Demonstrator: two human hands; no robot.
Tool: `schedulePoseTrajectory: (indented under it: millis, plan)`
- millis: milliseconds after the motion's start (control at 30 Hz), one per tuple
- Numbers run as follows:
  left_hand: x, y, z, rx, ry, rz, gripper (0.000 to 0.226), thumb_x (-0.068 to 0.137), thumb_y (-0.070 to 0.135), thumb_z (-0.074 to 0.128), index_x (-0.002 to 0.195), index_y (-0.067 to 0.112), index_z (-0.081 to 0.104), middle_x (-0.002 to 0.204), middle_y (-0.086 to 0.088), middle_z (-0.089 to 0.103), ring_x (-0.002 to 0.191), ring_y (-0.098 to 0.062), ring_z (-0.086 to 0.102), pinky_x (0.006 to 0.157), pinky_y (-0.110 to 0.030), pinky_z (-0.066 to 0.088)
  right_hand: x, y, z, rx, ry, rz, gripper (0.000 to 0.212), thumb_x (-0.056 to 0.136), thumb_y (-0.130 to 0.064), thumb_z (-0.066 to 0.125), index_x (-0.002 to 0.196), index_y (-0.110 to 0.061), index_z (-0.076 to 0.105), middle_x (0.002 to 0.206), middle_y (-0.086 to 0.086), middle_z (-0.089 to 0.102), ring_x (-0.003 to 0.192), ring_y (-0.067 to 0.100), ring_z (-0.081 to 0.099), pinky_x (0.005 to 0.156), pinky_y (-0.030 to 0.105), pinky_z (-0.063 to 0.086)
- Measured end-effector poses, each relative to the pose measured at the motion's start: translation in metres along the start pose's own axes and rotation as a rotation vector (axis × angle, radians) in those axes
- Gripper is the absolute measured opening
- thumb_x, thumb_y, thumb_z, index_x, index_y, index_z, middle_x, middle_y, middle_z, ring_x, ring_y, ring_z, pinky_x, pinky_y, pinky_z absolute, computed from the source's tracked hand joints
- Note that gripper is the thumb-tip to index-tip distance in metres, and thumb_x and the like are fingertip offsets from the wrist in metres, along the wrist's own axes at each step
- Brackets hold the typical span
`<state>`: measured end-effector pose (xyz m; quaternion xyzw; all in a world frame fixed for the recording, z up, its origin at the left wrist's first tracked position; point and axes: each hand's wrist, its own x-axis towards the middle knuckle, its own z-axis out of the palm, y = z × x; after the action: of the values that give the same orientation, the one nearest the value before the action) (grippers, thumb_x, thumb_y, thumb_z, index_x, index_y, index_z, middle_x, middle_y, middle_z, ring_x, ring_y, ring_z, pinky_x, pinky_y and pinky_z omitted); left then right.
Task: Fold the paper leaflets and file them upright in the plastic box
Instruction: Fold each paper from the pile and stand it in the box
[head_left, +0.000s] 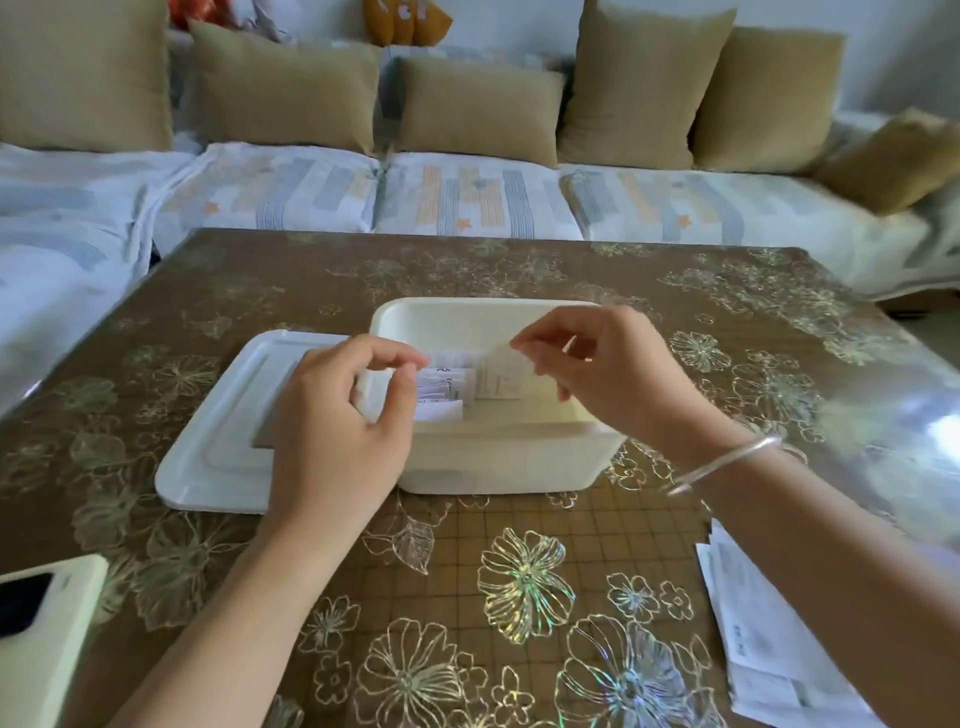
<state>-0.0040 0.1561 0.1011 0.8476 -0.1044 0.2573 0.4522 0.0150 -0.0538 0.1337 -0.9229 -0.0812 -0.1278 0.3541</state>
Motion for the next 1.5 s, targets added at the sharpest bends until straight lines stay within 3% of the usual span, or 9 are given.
schedulePoseTrajectory:
  millis: [233,367,567,767,900,1000,1133,1333,1500]
  plan:
    - [-0.061,0.046,0.041,-0.038,-0.176,0.117,0.008,0.088,0.019,0.064,0.09,0.024,0.07,0.093,0.016,0.064,0.094,-0.006,0.051,0.08,-0.028,0.044,-0.154,0.05,-0.008,-0.066,0.307,0.208,0.01,0.087,-0.02,0.063,0.088,-0.029,0.068,0.091,-0.015,0.059,0.08,0.006,0.058,0.065,0.021,0.047]
    - [-0.109,0.055,0.071,-0.037,-0.34,0.1,0.013,0.083,0.015,0.069,0.087,0.028,0.071,0.088,0.024,0.062,0.092,-0.002,0.055,0.08,-0.013,0.04,-0.219,0.094,-0.002,-0.681,0.12,0.483,0.062,0.091,-0.063,0.019,0.116,-0.027,0.063,0.134,0.004,0.053,0.129,0.026,0.043,0.104,0.042,0.031]
    - [-0.154,0.045,0.09,-0.04,-0.488,0.068,0.018,0.085,0.013,0.068,0.091,0.03,0.07,0.091,0.025,0.063,0.098,0.002,0.054,0.084,-0.005,0.035,-0.246,0.1,0.01,-0.599,-0.061,0.388,0.086,0.084,-0.071,-0.009,0.141,-0.03,0.041,0.154,-0.008,0.029,0.146,0.013,0.014,0.118,0.041,0.003]
    - [-0.166,0.022,0.073,0.048,-0.439,0.05,0.02,0.081,0.009,0.071,0.09,0.027,0.069,0.09,0.023,0.061,0.092,-0.002,0.054,0.079,-0.008,0.037,-0.232,0.08,0.035,-0.236,-0.169,0.024,0.036,0.1,-0.036,0.031,0.127,-0.029,0.053,0.144,-0.014,0.044,0.14,0.0,0.025,0.117,0.026,0.014]
    - [-0.173,0.001,0.059,0.121,-0.433,0.066,0.021,0.077,0.013,0.076,0.091,0.028,0.069,0.093,0.021,0.062,0.089,-0.003,0.054,0.076,-0.014,0.041,-0.213,0.067,0.036,-0.06,-0.072,0.084,0.031,0.092,-0.007,0.048,0.116,-0.024,0.059,0.122,-0.012,0.059,0.119,0.007,0.049,0.098,0.025,0.042]
    - [-0.177,-0.006,0.056,0.158,-0.47,0.147,0.024,0.077,0.049,0.068,0.092,0.031,0.071,0.103,0.024,0.061,0.098,-0.003,0.053,0.082,-0.027,0.045,-0.197,0.065,0.023,-0.362,0.024,0.234,0.031,0.088,-0.037,0.061,0.116,-0.026,0.054,0.116,-0.009,0.053,0.111,0.015,0.048,0.087,0.031,0.045]
    - [-0.179,-0.01,0.057,0.167,-0.496,0.209,0.034,0.075,0.061,0.066,0.096,0.035,0.07,0.108,0.026,0.057,0.103,-0.003,0.049,0.087,-0.03,0.042,-0.18,0.061,0.017,-0.512,-0.251,0.496,0.082,0.061,-0.075,0.066,0.119,-0.021,0.044,0.118,-0.001,0.049,0.11,0.02,0.047,0.091,0.038,0.044]
    - [-0.181,-0.014,0.061,0.187,-0.486,0.24,0.04,0.077,0.065,0.058,0.099,0.033,0.068,0.11,0.024,0.055,0.103,-0.004,0.048,0.086,-0.024,0.035,-0.163,0.057,0.016,-0.584,-0.394,0.513,0.071,0.061,-0.071,0.07,0.109,-0.023,0.051,0.107,-0.006,0.057,0.11,0.021,0.049,0.101,0.045,0.035]
    - [-0.181,-0.013,0.06,0.147,-0.475,0.221,0.04,0.074,0.064,0.063,0.1,0.034,0.068,0.11,0.025,0.056,0.104,-0.002,0.048,0.087,-0.025,0.037,-0.17,0.063,-0.002,-0.128,-0.325,0.55,0.025,0.078,-0.04,0.075,0.086,-0.02,0.063,0.079,-0.006,0.067,0.057,0.003,0.055,0.054,0.018,0.047]
